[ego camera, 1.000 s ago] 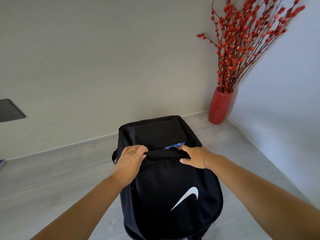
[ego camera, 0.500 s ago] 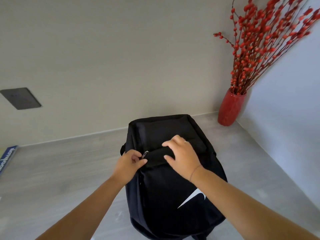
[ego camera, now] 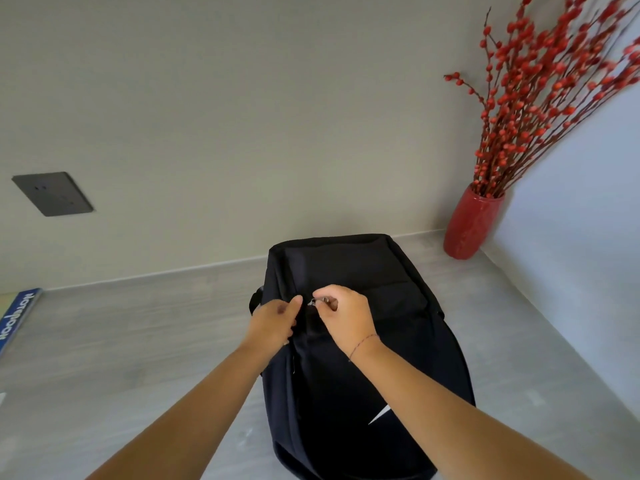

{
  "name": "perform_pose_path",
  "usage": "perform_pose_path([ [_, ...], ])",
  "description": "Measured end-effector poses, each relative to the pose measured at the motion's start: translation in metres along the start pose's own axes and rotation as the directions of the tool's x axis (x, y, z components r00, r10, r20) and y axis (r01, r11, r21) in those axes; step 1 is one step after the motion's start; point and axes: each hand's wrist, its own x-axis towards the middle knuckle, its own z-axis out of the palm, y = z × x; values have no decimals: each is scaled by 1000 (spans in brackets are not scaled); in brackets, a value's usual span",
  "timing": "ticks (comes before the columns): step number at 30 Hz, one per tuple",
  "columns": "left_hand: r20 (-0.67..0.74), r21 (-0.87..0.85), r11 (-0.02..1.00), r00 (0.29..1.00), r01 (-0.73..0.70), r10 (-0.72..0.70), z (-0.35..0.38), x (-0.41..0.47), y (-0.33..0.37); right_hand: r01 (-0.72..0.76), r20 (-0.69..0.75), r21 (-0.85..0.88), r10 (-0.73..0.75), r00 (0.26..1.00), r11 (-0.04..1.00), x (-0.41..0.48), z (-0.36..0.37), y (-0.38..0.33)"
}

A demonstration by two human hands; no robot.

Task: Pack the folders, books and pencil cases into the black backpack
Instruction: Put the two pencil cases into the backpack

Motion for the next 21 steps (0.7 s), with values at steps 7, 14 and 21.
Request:
perform_pose_path([
  [7,131,-298,890,939,344,-319,16,15,22,-197,135,178,174,975,964,6,-11,2],
  [14,-42,-78,988,989,135,-138,17,21,26,-242,81,57,237,968,969,15,-17,2],
  [21,-99,32,999,995,32,-29,7,21,19,-354,-60,-80,350,935,932,35,-65,22],
])
